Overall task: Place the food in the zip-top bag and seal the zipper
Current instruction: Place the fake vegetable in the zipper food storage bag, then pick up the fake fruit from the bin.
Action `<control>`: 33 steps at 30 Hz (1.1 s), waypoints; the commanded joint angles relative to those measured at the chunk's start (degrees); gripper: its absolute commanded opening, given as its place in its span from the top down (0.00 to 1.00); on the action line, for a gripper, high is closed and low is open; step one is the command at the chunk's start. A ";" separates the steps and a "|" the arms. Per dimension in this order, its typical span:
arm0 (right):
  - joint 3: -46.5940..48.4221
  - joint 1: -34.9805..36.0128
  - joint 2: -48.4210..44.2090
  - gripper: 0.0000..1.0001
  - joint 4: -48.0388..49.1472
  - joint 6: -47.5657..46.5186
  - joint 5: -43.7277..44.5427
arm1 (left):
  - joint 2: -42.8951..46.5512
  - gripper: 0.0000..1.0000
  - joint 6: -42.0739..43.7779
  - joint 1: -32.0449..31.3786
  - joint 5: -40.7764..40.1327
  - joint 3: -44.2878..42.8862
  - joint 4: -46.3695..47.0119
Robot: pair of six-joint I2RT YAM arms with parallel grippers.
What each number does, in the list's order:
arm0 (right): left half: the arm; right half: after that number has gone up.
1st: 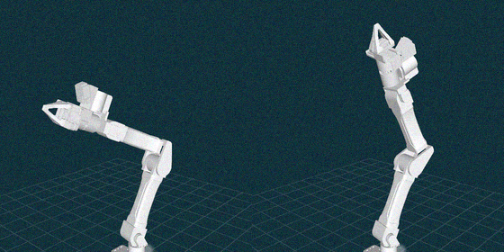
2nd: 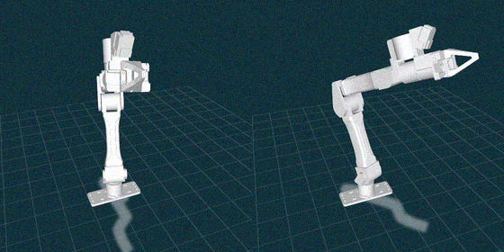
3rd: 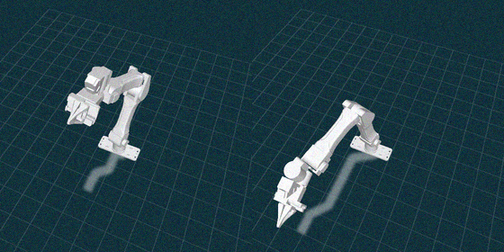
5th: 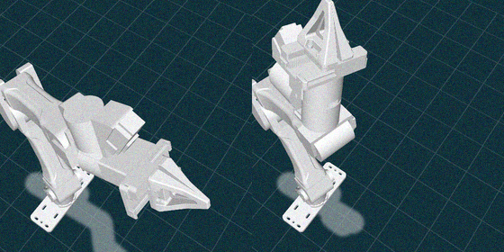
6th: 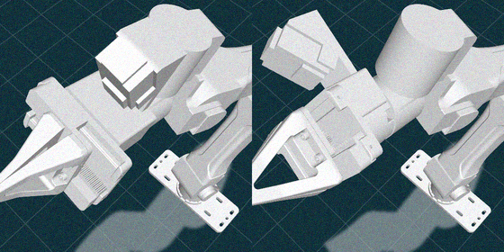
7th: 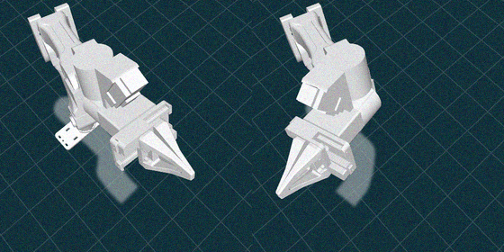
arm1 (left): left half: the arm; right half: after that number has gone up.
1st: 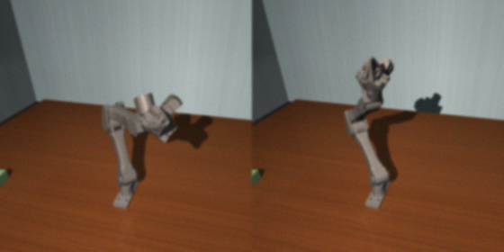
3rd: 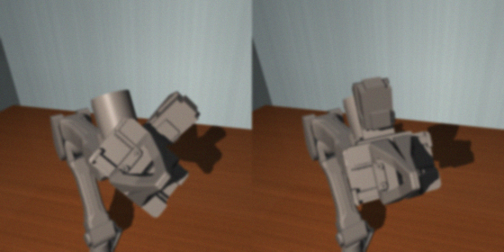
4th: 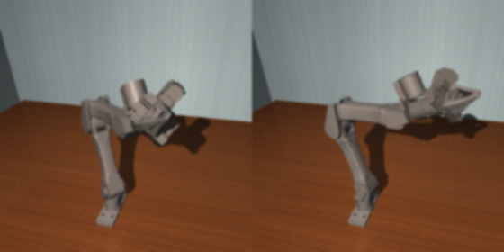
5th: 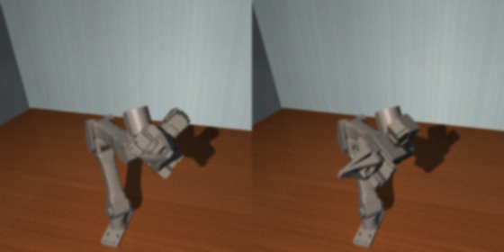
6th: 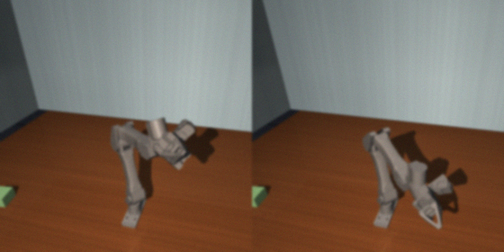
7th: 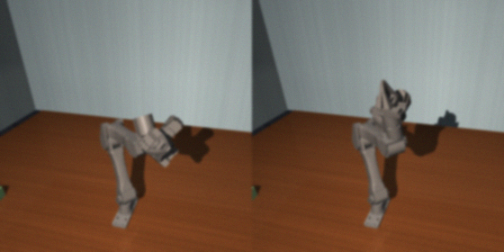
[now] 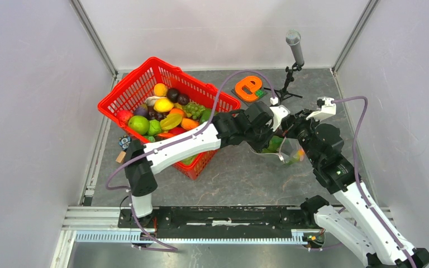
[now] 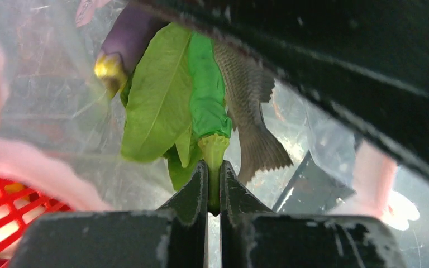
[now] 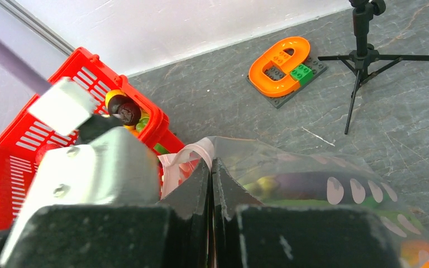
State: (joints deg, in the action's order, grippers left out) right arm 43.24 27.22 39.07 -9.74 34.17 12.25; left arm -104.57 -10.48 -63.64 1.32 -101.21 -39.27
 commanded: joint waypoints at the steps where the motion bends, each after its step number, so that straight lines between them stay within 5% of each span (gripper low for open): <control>1: 2.12 -0.07 -1.07 0.93 4.99 -0.10 -1.33 | -3.31 0.98 -1.21 -0.50 0.24 -4.59 1.94; 5: 1.72 -0.06 -1.95 0.93 4.19 -0.25 0.98 | -4.39 0.91 -1.70 -0.48 0.62 -3.60 3.42; 8: 1.03 -0.06 -2.35 0.93 2.68 -0.62 4.45 | -1.09 0.49 -2.40 -0.36 -0.08 -1.18 5.05; 12: -0.19 -0.06 -2.59 0.92 2.16 -0.69 6.30 | 6.81 0.24 -2.79 0.04 -0.03 4.33 9.99; 21: -1.23 -0.06 -2.26 0.92 2.26 -0.72 6.88 | 20.05 0.09 -2.77 1.90 2.03 13.33 17.30; 24: -1.23 -0.06 -2.56 0.92 2.27 -1.08 6.72 | 24.08 0.01 -3.14 2.99 -2.85 16.18 19.37; 33: -1.41 -0.06 -3.50 0.92 2.00 -1.67 6.89 | 33.42 0.00 -3.99 16.46 -9.08 24.12 16.72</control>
State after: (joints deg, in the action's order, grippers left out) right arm 41.76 27.27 36.40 -10.13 33.32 17.52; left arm -74.70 -12.78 -52.25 -3.75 -79.55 -22.61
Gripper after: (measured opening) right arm 0.080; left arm 0.994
